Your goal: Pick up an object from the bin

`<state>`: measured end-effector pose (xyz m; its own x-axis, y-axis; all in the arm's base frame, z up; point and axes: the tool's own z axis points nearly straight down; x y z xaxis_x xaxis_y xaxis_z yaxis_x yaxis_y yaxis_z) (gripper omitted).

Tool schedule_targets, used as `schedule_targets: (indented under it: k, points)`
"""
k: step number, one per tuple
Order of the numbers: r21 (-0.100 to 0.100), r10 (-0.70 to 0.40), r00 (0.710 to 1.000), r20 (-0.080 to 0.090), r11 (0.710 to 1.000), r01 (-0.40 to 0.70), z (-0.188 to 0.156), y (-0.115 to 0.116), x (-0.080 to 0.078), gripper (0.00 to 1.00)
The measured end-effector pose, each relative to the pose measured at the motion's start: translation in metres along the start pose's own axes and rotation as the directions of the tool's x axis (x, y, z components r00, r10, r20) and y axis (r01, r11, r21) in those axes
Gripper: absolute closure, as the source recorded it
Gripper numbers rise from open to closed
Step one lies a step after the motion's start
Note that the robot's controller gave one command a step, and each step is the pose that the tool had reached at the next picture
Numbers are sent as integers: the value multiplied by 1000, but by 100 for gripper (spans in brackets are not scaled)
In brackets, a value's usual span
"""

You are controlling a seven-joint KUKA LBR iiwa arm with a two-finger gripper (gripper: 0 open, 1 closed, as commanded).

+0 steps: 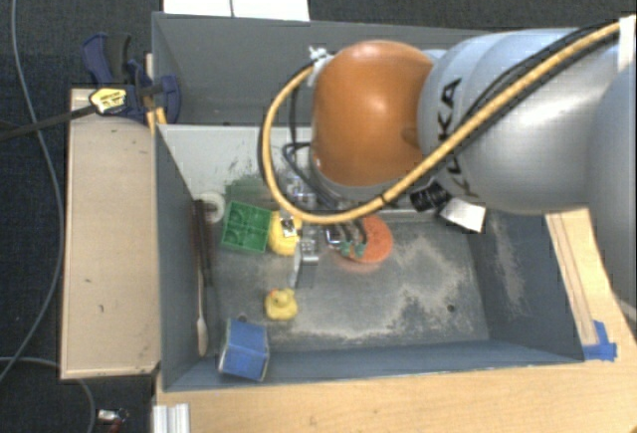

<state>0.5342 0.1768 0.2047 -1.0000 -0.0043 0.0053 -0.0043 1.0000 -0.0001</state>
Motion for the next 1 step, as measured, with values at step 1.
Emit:
schedule_targets:
  k: [1]
  points:
    - [-2,6,1000,7,1000,-6,-5,-1,-2,0]
